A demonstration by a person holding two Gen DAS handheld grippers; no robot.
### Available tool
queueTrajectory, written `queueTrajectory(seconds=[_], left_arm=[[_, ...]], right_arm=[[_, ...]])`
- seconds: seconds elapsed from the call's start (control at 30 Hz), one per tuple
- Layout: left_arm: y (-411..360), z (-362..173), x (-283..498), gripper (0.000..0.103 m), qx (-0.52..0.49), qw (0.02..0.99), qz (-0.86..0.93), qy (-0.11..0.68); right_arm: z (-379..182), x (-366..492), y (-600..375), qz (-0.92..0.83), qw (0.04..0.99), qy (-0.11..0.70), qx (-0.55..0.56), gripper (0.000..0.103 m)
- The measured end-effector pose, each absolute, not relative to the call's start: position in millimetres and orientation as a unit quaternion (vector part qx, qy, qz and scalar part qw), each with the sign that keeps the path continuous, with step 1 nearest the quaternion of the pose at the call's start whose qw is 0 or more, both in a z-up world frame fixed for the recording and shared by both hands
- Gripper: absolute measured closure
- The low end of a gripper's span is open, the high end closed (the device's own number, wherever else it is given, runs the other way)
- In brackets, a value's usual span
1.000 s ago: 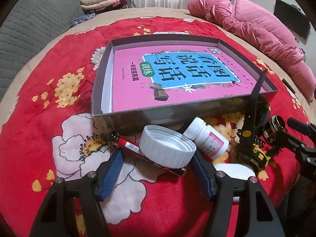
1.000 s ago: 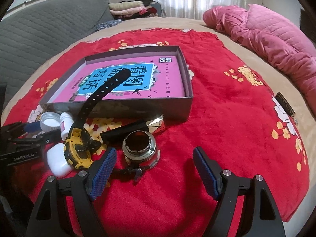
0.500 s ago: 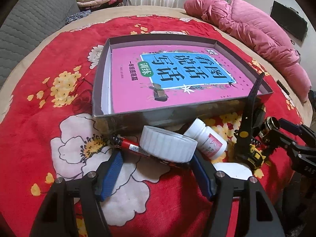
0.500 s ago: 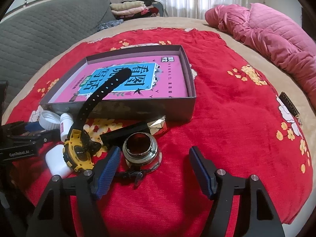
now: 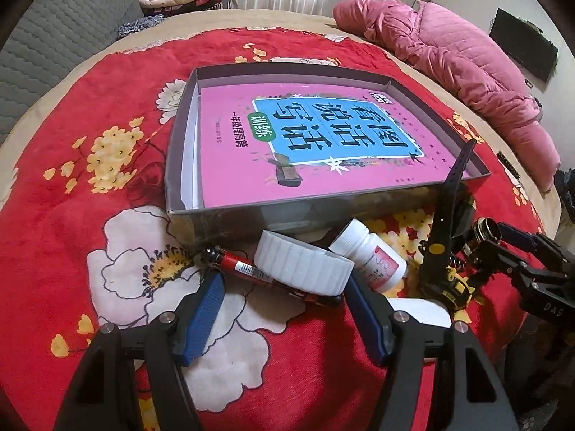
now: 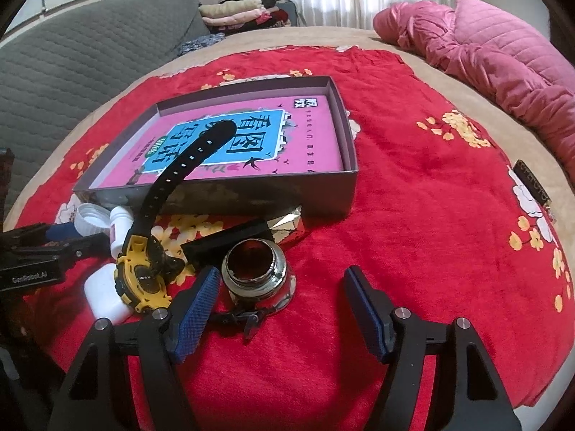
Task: Organize rigid objects
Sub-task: 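Move the left tool to the white bottle cap while the right tool approaches the silver cylinder, then grasp and lift the white cap with the left tool while the right tool grasps the silver cylinder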
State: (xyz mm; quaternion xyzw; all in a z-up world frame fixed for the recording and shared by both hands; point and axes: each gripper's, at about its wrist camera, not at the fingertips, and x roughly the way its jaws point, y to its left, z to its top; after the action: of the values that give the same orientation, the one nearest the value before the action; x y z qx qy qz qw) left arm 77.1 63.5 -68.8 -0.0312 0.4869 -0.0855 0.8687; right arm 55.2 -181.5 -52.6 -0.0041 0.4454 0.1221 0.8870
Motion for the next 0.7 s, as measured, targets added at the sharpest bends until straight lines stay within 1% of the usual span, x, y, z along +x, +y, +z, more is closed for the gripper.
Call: queueTrajectory(seconds=[0.07,0.1,0.13,0.17,0.23,0.33,0.53,0.7], left_arm=[[64,-69,77,0.035,-0.031,0.869,-0.086,0.487],[64,-69,77,0.035,-0.032,0.869,-0.086,0.487],[65,-69,77,0.035,-0.034,0.868,-0.086,0.487],[65,-70,78,0.035,-0.036,0.868,-0.086,0.488],[67,-70,78,0.036,-0.044,0.867,-0.088,0.488],[73,-69,78,0.037,-0.062,0.867,-0.095,0.486],[79,-70,78,0.039,-0.097,0.863,-0.11,0.483],[79,-70,79,0.039,-0.103,0.863,-0.114,0.481]], right_arm=[[-53,56,-180,0.125,0.887,0.445,-0.006,0.041],[-53,56,-180,0.13,0.886,0.444,-0.006,0.048],[-53,56,-178,0.135,0.886,0.443,-0.009,0.052],[-52,56,-176,0.137,0.886,0.442,-0.014,0.055],[-51,54,-170,0.145,0.887,0.437,-0.027,0.066],[-49,51,-167,0.148,0.891,0.428,-0.037,0.066],[-42,49,-176,0.142,0.898,0.417,-0.023,0.065],[-42,50,-178,0.137,0.897,0.42,-0.019,0.065]])
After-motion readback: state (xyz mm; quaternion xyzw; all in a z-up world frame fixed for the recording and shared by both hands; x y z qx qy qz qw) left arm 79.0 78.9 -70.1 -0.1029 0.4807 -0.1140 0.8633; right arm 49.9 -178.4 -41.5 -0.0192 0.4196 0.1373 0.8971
